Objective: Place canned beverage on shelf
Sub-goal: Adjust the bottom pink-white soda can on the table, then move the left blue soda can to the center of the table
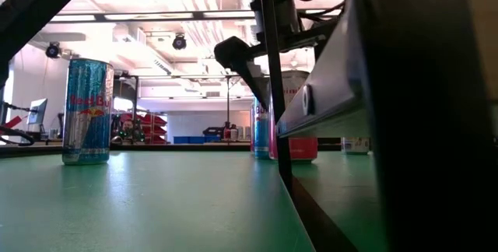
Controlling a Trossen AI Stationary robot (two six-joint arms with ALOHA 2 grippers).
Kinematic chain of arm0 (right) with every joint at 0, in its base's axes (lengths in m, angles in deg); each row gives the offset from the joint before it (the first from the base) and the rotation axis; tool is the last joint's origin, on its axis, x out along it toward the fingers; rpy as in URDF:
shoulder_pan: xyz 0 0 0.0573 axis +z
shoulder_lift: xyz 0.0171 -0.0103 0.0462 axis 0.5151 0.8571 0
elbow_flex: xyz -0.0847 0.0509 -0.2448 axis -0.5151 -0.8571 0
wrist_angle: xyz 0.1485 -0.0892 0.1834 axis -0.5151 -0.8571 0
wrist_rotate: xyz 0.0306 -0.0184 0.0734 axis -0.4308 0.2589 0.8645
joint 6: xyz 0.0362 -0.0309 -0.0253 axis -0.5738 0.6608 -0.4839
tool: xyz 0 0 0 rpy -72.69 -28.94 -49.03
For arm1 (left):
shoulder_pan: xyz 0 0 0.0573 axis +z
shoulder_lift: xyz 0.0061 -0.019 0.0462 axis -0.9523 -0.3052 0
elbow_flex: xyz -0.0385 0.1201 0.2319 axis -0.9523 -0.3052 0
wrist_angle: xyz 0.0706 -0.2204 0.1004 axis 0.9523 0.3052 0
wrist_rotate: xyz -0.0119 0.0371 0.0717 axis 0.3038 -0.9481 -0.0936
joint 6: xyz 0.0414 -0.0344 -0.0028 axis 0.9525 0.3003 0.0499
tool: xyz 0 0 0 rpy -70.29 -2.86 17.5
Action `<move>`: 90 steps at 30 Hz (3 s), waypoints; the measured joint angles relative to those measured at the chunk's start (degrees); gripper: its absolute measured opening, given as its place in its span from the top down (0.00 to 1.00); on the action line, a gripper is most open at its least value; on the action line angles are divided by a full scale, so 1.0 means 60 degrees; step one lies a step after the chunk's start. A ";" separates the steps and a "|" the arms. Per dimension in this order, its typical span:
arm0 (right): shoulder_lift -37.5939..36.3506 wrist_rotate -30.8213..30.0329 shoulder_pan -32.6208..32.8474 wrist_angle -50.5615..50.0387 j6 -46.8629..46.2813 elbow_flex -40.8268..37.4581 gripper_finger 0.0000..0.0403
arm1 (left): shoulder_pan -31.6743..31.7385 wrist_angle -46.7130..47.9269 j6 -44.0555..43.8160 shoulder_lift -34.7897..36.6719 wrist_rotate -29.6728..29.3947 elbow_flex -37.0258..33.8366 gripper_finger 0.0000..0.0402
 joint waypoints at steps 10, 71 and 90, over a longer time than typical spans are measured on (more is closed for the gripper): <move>0.0000 -0.0003 0.0000 0.0001 0.0001 0.0003 0.94 | -0.0164 0.0830 0.0136 0.0017 0.0255 0.1113 0.07; 0.0000 0.0001 0.0000 -0.0062 0.0006 0.0000 0.94 | -0.1558 0.0402 -0.9198 0.7848 0.0177 -1.0687 0.17; 0.0000 0.0001 0.0003 -0.0063 0.0006 -0.0001 0.94 | -0.1534 -0.0418 -0.7037 0.7461 -0.0052 -1.0082 0.47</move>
